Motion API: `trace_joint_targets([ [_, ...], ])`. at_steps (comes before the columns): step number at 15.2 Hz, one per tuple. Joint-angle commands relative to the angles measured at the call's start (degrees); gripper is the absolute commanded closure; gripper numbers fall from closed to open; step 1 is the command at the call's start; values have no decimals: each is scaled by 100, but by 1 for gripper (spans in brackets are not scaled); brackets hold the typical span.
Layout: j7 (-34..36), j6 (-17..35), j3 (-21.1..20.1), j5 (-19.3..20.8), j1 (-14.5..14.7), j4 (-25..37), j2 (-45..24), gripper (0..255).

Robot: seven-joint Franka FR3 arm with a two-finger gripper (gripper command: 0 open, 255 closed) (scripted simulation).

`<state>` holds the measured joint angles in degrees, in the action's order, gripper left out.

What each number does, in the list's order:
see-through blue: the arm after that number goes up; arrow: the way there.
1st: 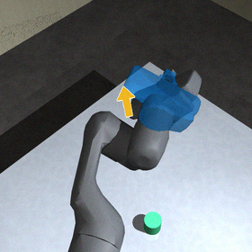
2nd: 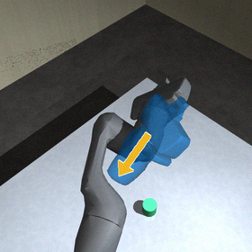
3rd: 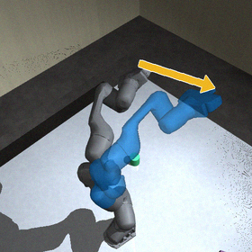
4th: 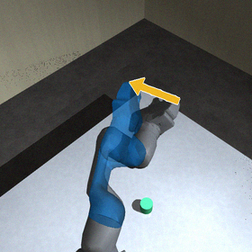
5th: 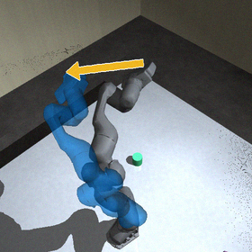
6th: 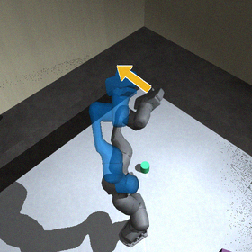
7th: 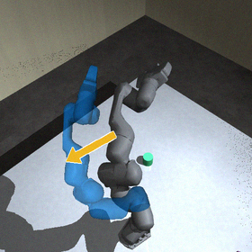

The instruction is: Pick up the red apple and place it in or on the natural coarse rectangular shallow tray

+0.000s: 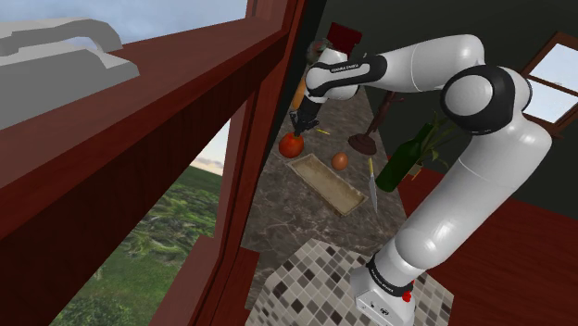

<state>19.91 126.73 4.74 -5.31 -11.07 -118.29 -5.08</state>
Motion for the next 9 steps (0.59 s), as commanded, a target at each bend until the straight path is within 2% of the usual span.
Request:
trace_joint_targets([
  [1,10,-74,0,8,2,38,26,255],
  [9,74,-655,6,62,2,397,251,255],
])
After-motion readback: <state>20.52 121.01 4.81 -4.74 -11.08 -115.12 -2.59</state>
